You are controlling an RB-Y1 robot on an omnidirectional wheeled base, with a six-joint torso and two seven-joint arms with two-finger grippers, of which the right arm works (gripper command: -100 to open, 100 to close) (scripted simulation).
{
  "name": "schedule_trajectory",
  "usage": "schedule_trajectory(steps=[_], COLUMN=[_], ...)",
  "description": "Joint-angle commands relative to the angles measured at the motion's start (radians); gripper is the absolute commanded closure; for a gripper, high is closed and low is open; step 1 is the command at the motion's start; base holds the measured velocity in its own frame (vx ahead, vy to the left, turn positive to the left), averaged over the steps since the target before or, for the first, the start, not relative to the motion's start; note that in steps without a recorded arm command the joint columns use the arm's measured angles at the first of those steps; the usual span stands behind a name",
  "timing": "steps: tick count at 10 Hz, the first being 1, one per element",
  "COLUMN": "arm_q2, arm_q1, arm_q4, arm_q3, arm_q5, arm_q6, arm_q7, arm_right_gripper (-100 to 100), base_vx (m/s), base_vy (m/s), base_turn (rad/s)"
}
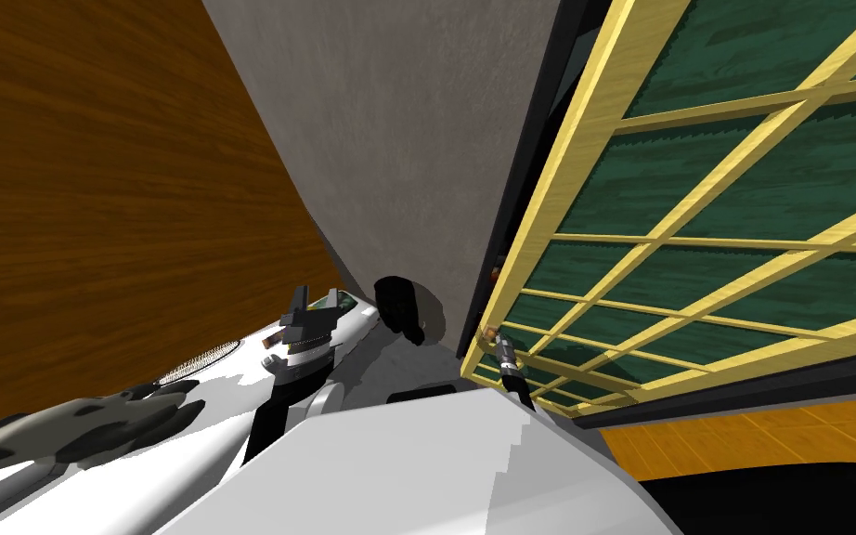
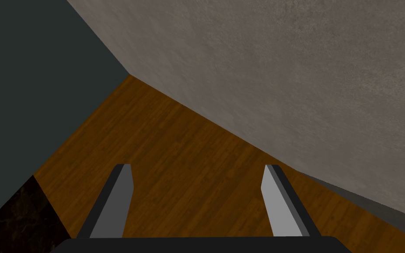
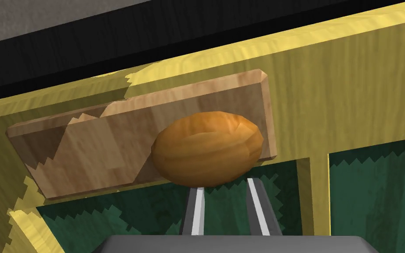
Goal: Pull the door open
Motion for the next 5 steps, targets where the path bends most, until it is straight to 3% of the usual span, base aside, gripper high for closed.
schedule_trajectory(steps=[1,5], arm_q2=[0.011,0.024], arm_q1=[-0.003,-0.016], arm_q4=[-0.011,-0.015], arm_q3=[0.012,0.029], arm_q5=[-0.015,-0.058], arm_q6=[0.008,0.015], arm_q7=[-0.049,-0.156], arm_right_gripper=[-100,-100], base_vx=[-0.068,-0.07], base_vy=[-0.007,0.001], base_turn=[0.032,0.035])
